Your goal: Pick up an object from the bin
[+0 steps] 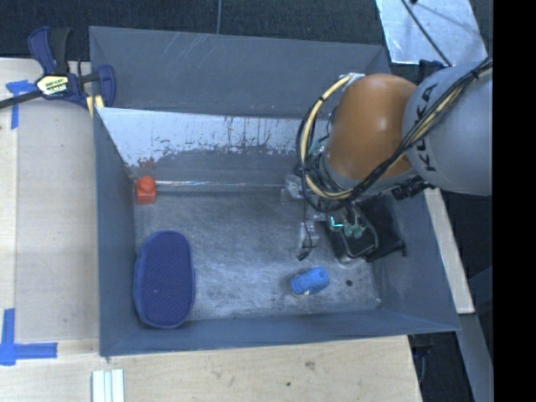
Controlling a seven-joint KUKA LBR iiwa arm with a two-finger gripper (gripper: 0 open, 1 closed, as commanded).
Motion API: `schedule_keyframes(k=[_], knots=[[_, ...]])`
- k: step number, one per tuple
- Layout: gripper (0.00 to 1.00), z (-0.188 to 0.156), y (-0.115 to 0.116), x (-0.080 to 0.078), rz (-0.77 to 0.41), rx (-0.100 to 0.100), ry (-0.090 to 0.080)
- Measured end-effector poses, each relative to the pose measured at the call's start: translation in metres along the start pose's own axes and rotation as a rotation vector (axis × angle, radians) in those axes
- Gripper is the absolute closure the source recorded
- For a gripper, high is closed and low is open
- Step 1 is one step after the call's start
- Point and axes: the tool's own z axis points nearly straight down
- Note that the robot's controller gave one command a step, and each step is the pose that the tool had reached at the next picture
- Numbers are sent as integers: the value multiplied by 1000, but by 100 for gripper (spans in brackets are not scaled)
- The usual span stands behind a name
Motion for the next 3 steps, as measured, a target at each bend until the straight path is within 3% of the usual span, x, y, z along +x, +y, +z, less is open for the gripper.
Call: schedule_keyframes(k=[1,2,3], knots=[[0,50,-55,54,-473,5,-4],[0,58,-28,84,-934,3,-1],[100,57,-27,82,-932,3,-7]])
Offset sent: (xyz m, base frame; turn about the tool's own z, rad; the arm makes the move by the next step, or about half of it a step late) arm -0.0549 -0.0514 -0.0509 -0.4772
